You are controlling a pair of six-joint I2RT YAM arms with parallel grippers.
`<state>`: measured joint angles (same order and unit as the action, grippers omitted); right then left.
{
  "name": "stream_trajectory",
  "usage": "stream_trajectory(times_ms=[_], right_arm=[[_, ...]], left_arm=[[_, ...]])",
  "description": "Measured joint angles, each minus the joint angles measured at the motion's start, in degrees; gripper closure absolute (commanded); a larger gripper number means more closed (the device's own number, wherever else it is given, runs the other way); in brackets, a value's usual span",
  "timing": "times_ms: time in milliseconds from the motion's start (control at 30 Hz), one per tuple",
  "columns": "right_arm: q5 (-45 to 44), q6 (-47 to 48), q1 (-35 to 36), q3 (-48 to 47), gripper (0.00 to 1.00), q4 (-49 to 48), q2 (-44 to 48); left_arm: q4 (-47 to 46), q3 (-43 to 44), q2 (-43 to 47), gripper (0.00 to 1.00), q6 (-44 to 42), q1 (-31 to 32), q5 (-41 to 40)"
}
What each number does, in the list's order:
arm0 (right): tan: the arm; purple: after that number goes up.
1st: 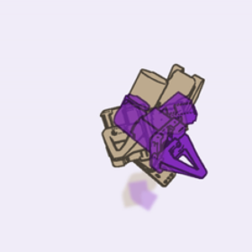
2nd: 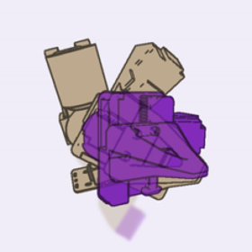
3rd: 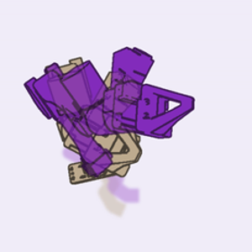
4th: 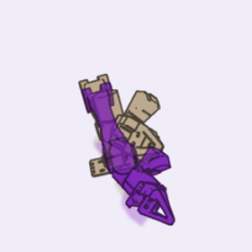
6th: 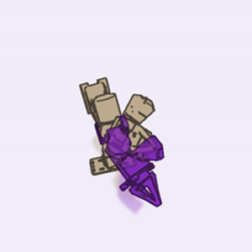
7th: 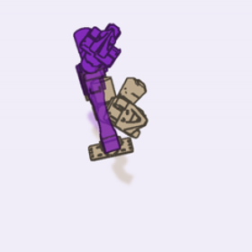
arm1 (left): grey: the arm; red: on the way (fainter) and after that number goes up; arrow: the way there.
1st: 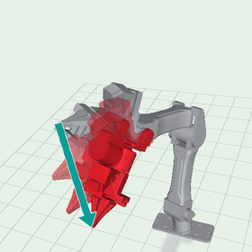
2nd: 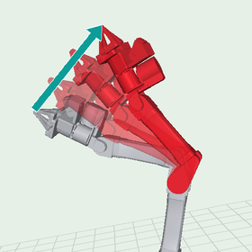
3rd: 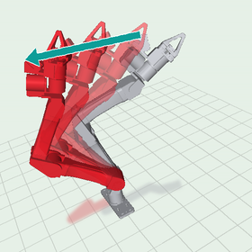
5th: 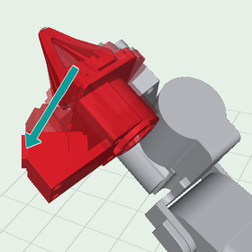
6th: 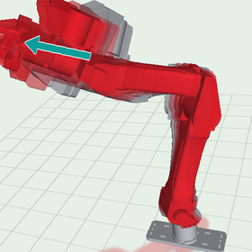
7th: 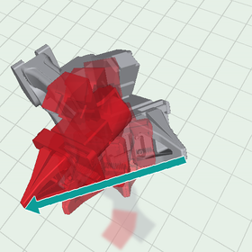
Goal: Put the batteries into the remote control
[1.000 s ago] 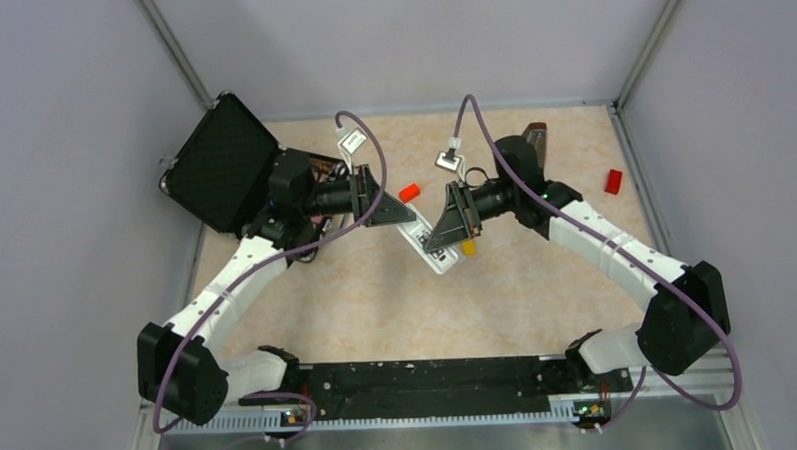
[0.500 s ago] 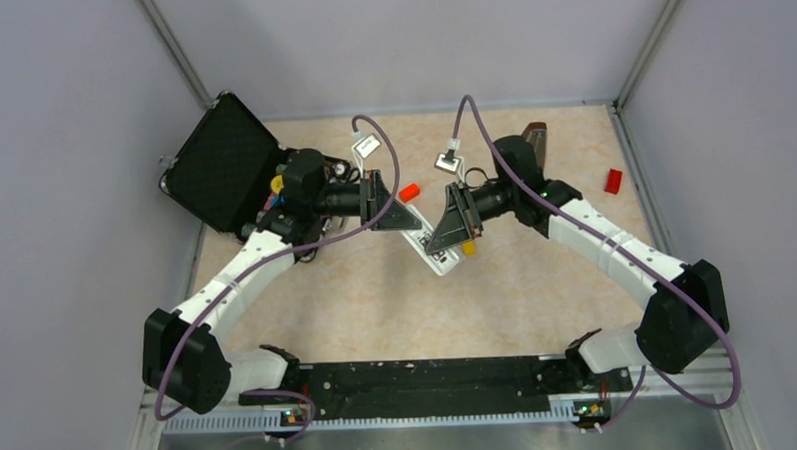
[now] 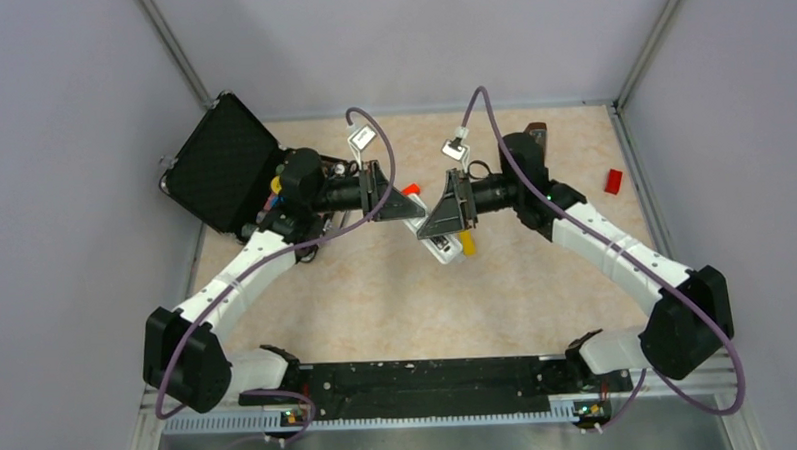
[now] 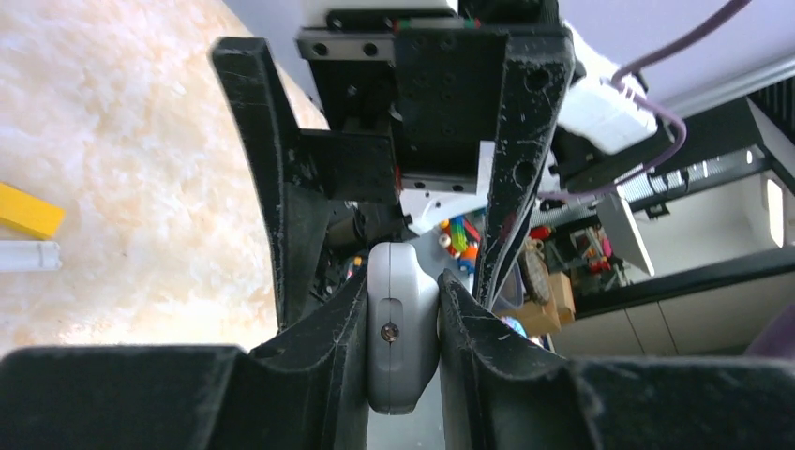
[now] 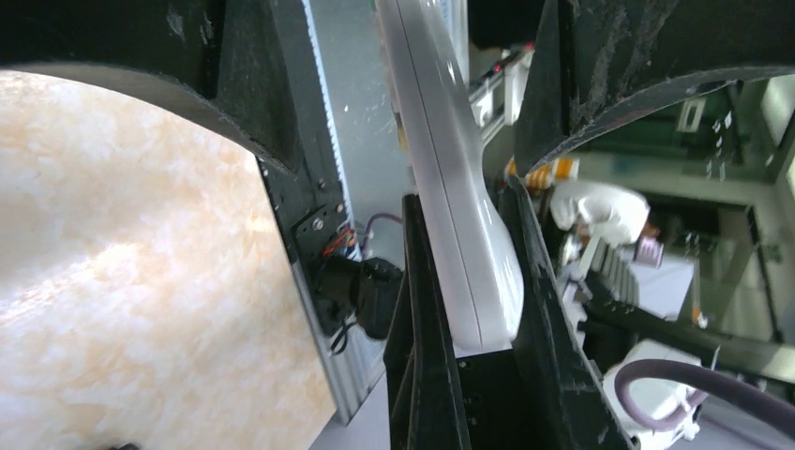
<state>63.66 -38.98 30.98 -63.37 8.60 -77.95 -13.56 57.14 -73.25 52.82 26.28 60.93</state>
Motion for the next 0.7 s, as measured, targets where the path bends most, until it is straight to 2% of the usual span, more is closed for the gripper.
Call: stream_trajectory(times_ms=[133, 467, 700], right_arm=[[-6.2, -5.3, 0.0, 4.2, 0.16, -6.6, 4.1], [-29.1, -21.7, 0.0, 17.2, 0.16, -27.0, 15.6], [-41.0, -30.3, 0.3, 19.5, 0.17, -32.2, 15.9]], left_arm=[[-6.0, -1.8, 0.3, 1.0, 5.5, -0.9, -4.3], [-16.9, -10.6, 5.4, 1.0, 16.6, -1.1, -19.8], [-21.1, -12.4, 7.4, 1.0, 19.4, 0.1, -29.2]])
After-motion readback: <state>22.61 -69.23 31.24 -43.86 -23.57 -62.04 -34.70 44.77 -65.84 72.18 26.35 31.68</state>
